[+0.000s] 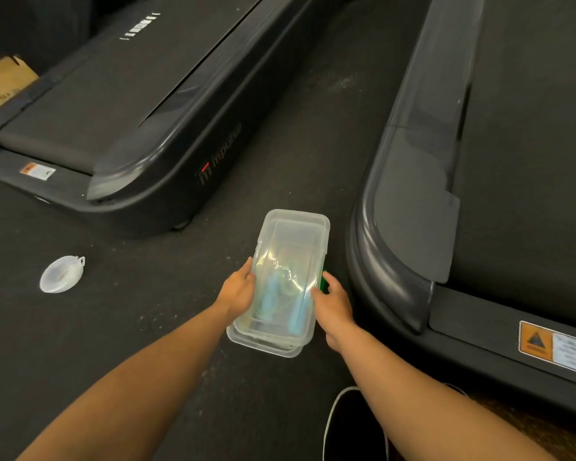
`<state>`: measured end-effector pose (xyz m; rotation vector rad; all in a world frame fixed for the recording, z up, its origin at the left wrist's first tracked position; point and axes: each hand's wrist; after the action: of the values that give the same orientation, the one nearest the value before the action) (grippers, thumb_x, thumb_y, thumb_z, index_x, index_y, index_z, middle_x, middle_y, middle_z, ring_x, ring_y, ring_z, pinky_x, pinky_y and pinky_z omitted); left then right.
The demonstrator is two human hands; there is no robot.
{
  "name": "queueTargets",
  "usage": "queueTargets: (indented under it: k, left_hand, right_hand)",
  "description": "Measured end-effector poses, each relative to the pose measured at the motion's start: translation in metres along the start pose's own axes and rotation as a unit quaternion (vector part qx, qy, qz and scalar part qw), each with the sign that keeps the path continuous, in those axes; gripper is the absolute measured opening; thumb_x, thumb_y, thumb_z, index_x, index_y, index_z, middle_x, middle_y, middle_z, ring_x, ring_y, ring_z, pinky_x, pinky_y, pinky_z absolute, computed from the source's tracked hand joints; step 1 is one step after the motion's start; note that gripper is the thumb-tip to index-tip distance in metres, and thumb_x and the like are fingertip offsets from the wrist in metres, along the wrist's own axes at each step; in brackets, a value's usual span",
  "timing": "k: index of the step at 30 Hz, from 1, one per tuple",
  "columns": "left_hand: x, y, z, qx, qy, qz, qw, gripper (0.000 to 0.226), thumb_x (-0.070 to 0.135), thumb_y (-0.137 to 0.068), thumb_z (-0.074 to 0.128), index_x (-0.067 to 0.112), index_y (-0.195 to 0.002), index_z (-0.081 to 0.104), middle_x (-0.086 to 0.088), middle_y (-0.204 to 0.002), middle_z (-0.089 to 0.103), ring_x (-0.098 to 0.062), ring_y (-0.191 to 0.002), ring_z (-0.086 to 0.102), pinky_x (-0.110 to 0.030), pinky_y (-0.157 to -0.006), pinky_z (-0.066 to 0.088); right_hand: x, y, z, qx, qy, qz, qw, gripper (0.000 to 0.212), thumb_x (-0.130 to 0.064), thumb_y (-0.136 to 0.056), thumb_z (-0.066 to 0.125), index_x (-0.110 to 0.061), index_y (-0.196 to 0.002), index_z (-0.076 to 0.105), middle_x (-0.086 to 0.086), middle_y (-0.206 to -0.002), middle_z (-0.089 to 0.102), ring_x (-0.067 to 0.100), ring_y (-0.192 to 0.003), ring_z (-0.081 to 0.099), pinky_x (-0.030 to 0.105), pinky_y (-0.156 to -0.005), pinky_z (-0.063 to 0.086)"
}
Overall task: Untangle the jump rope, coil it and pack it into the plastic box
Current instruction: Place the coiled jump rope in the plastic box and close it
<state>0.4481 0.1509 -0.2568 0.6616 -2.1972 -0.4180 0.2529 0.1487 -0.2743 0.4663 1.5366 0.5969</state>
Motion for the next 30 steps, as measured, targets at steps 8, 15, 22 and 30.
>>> queueTargets:
  k: [8, 15, 22, 30]
  left_hand:
    - [-0.006, 0.002, -0.008, -0.008, 0.074, -0.008, 0.997, 0.052, 0.014, -0.106, 0.030, 0.040, -0.149, 0.047, 0.007, -0.134, 0.058, -0.019, -0.118, 0.055, -0.040, -0.111, 0.042]
    - [-0.017, -0.005, -0.008, -0.014, 0.143, -0.075, 0.987, 0.050, 0.019, -0.105, 0.038, 0.020, -0.155, 0.041, -0.004, -0.154, 0.047, -0.030, -0.136, 0.050, -0.049, -0.114, 0.039]
    - [-0.026, -0.015, -0.016, -0.037, 0.214, -0.116, 0.969, 0.028, 0.004, -0.094, 0.054, 0.001, -0.119, 0.067, -0.021, -0.117, 0.073, -0.037, -0.102, 0.074, -0.055, -0.091, 0.059]
    - [-0.011, -0.011, -0.003, 0.091, 0.152, -0.060, 0.982, 0.044, -0.004, -0.091, 0.056, 0.009, -0.132, 0.063, 0.002, -0.108, 0.067, -0.022, -0.099, 0.065, -0.037, -0.085, 0.055]
  right_hand:
    - [0.013, 0.004, 0.009, -0.022, -0.040, 0.039, 0.998, 0.051, -0.015, -0.100, 0.059, -0.037, -0.145, 0.046, -0.015, -0.103, 0.055, 0.005, -0.092, 0.060, 0.024, -0.068, 0.053]
    - [0.013, 0.008, 0.002, -0.035, -0.070, 0.086, 0.993, 0.070, -0.016, -0.100, 0.060, -0.028, -0.159, 0.024, 0.003, -0.144, 0.054, 0.023, -0.120, 0.058, 0.044, -0.101, 0.049]
    - [0.015, -0.004, 0.001, -0.055, -0.086, 0.079, 0.992, 0.031, -0.010, -0.097, 0.059, -0.023, -0.125, 0.056, -0.003, -0.107, 0.066, 0.015, -0.097, 0.064, 0.038, -0.091, 0.054]
    - [0.022, 0.000, 0.009, 0.045, -0.034, -0.006, 0.998, 0.050, -0.009, -0.096, 0.064, -0.019, -0.142, 0.050, 0.001, -0.131, 0.062, 0.018, -0.108, 0.063, 0.032, -0.089, 0.054]
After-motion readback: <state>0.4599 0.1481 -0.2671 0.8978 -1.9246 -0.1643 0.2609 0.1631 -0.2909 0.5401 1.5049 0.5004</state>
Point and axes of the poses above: each hand's wrist, its own y-axis away from the middle knuckle, its own z-axis out of the palm, x = y × z
